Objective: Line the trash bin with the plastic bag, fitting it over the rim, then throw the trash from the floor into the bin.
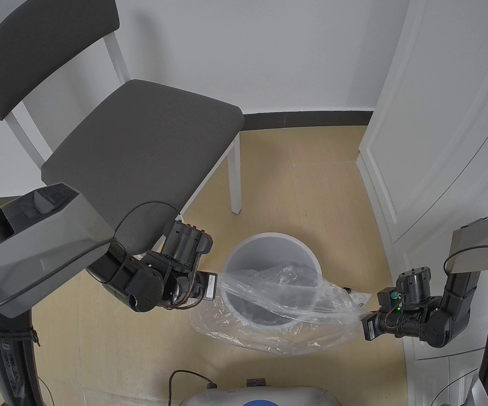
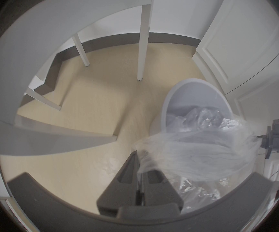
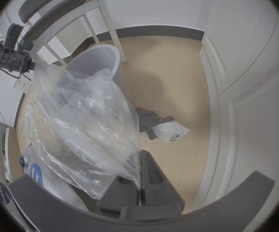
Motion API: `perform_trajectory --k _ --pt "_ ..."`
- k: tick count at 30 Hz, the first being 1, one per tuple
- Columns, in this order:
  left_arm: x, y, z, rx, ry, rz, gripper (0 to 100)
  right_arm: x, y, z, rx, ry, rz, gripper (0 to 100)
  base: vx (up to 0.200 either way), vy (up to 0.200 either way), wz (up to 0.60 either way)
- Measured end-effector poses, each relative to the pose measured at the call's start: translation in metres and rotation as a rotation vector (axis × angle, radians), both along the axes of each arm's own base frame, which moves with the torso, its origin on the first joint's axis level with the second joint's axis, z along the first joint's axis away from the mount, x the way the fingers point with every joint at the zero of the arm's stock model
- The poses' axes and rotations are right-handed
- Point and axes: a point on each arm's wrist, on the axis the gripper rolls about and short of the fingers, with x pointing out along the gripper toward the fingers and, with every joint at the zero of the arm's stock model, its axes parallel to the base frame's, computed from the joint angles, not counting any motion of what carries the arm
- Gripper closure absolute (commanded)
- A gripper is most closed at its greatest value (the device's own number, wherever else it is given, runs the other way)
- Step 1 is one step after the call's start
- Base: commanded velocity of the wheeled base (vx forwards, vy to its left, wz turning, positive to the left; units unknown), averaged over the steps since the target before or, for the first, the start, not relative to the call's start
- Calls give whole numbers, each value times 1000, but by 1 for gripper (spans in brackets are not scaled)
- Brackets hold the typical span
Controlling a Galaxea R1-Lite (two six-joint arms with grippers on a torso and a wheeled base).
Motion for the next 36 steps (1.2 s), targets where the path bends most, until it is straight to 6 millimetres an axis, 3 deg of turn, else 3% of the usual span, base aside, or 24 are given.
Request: perform_trajectory --k 7,17,18,36 --pt "-5 10 -6 45 16 8 100 -2 -3 -8 -18 24 3 100 0 0 0" --pt "-4 7 -3 6 -28 6 100 -3 -2 -9 -25 11 18 100 0 0 0" --pt "-4 6 -3 3 -31 4 100 -4 -1 -7 -23 2 21 0 0 0 0" --pt "-8 -6 4 -77 -155 -25 100 -35 0 23 -12 -107 159 0 0 0 0"
